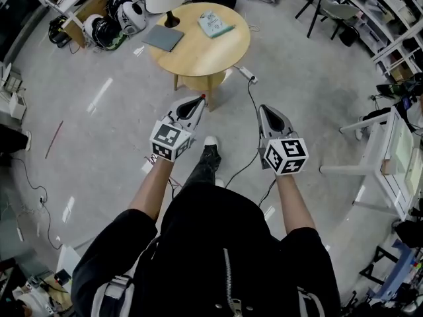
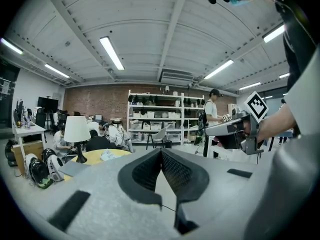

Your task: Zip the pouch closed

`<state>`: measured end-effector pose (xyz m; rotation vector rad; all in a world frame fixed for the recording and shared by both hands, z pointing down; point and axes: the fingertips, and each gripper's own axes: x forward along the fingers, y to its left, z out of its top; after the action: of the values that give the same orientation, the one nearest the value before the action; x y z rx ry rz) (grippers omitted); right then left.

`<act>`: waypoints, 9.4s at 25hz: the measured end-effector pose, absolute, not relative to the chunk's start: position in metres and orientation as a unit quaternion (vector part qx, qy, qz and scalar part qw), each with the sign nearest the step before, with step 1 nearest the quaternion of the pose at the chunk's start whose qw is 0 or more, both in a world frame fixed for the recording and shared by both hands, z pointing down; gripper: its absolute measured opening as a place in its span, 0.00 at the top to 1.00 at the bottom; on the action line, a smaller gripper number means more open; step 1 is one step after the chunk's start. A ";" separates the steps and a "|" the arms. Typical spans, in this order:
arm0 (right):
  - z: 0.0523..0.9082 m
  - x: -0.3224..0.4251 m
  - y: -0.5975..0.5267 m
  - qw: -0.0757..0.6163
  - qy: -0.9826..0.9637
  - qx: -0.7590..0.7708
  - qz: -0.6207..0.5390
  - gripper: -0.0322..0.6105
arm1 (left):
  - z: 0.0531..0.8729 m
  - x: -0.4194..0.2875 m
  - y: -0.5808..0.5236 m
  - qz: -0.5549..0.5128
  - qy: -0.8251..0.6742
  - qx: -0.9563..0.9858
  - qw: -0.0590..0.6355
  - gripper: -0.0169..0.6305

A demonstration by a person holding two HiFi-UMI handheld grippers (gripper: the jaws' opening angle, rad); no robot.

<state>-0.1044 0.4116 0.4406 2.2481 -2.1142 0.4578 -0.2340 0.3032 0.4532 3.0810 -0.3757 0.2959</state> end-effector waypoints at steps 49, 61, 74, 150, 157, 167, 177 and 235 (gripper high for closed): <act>0.504 0.139 -0.049 0.094 -0.782 0.582 0.202 0.95 | 0.514 -0.026 -0.089 0.137 -0.256 0.953 0.090 0.97; 0.560 0.212 -0.141 0.194 -0.849 0.453 0.190 0.94 | 0.538 0.036 -0.147 0.165 -0.345 0.915 0.132 0.97; 0.656 0.209 -0.162 0.329 -0.894 0.277 0.127 0.89 | 0.579 0.023 -0.154 0.184 -0.409 0.877 0.175 0.97; 0.539 0.064 -0.162 0.284 -0.904 0.223 0.226 0.92 | 0.503 -0.075 -0.149 0.118 -0.408 0.902 0.083 0.96; 0.508 0.054 -0.154 0.238 -0.910 0.234 0.247 0.92 | 0.493 -0.068 -0.148 0.116 -0.390 0.911 0.061 0.96; 0.486 0.044 -0.152 0.204 -0.911 0.240 0.266 0.92 | 0.475 -0.032 -0.142 0.136 -0.328 0.935 -0.009 0.79; 0.474 0.040 -0.138 0.189 -0.909 0.229 0.291 0.92 | 0.487 -0.001 -0.126 0.172 -0.285 0.941 -0.060 0.60; 0.489 0.035 -0.108 0.206 -0.907 0.203 0.305 0.92 | 0.470 0.026 -0.117 0.138 -0.253 0.956 -0.053 0.96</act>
<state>0.0346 -0.1080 0.4895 0.5664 -2.5282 0.8499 0.0263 -0.1166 0.4695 3.1102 -0.8216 0.4481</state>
